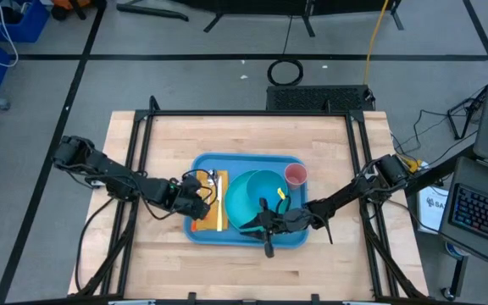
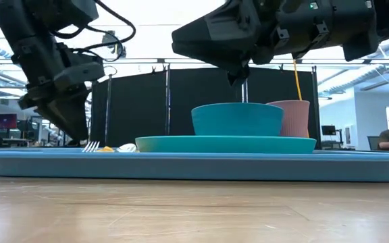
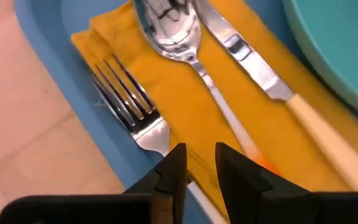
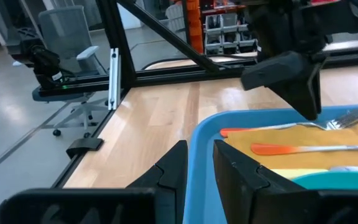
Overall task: Set up tray
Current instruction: Put the orange fork on the yellow napkin
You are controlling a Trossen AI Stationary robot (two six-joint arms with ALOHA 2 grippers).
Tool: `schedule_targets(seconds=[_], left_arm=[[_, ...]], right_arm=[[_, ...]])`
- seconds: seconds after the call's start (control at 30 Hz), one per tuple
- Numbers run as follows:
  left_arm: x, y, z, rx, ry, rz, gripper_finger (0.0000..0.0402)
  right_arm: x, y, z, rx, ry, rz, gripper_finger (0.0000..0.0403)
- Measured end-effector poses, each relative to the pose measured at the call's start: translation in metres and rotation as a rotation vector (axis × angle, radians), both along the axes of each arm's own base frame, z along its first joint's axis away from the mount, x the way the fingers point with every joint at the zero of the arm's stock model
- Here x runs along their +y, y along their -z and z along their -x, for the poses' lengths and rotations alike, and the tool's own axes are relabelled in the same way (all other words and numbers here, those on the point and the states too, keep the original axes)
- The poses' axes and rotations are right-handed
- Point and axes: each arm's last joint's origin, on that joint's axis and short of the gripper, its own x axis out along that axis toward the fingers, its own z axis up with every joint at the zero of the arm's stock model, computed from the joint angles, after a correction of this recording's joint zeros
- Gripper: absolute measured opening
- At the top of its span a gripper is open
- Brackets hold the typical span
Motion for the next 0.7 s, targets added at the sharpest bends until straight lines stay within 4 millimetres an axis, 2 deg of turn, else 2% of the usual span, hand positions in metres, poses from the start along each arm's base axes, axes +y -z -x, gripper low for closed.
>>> schedule_targets(seconds=[0.53, 0.7], left_arm=[[0.0000, 0.0008, 0.0040, -0.058, -0.252, 0.067, 0.0088], [-0.0024, 0.0040, 0.0030, -0.055, -0.278, 0.093, 0.0088]], right_arm=[[0.0001, -0.0031, -0.0005, -0.042, -0.013, 0.070, 0.0070], [0.0000, -0.0031, -0.0005, -0.042, -0.013, 0.070, 0.0070]])
